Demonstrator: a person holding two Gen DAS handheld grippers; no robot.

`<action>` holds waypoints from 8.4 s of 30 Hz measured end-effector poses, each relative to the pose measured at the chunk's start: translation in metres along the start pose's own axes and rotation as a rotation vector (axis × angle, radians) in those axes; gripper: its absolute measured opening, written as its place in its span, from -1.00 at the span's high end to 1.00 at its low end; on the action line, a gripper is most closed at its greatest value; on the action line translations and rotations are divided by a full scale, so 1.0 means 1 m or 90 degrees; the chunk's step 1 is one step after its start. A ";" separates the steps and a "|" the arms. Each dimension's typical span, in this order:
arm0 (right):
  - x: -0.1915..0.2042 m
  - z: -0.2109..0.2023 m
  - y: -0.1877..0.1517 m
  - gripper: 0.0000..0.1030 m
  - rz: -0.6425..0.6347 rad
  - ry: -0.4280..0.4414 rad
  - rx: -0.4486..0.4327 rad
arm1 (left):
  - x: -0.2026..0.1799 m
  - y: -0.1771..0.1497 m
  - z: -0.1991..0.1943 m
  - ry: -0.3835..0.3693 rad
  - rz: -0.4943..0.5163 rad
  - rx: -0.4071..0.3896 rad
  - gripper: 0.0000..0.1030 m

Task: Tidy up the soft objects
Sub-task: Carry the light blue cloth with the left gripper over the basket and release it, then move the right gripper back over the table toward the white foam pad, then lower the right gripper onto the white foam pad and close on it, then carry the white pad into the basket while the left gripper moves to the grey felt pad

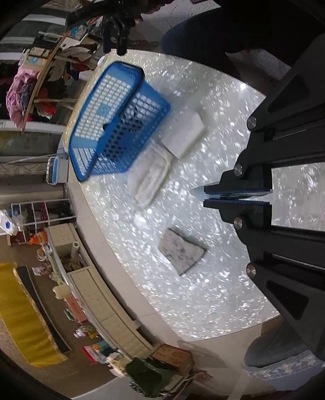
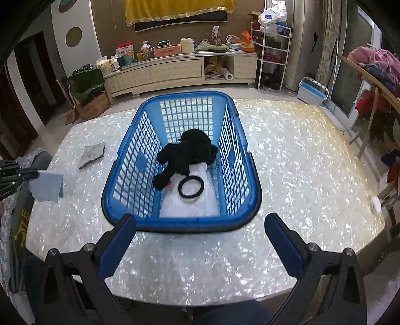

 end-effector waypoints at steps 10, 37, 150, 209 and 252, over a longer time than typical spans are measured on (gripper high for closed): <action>-0.010 -0.006 -0.006 -0.99 0.011 0.030 -0.010 | -0.066 0.049 -0.026 -0.012 0.070 -0.033 0.94; -0.044 0.017 0.011 -0.99 0.013 0.053 -0.031 | -0.215 0.166 0.023 -0.129 0.173 -0.054 0.95; 0.186 0.066 -0.051 -0.99 -0.161 0.178 0.144 | -0.048 -0.082 -0.003 0.029 -0.198 0.035 -1.00; 0.196 0.144 -0.021 0.07 -0.149 0.080 0.171 | 0.035 -0.045 0.074 0.032 -0.132 0.007 -1.00; 0.026 0.044 0.062 0.06 -0.075 -0.017 0.051 | 0.178 0.030 0.219 -0.043 -0.095 0.095 -0.65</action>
Point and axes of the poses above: each gripper's, at about its wrist camera, not at the fingertips, and z roughly the way its jaws point, x to its left, y to its top, the point moved 7 cm from there along z, roughly the way its jaws point, and after that the axes turned 2 degrees about -z, right-handed, at the moved point
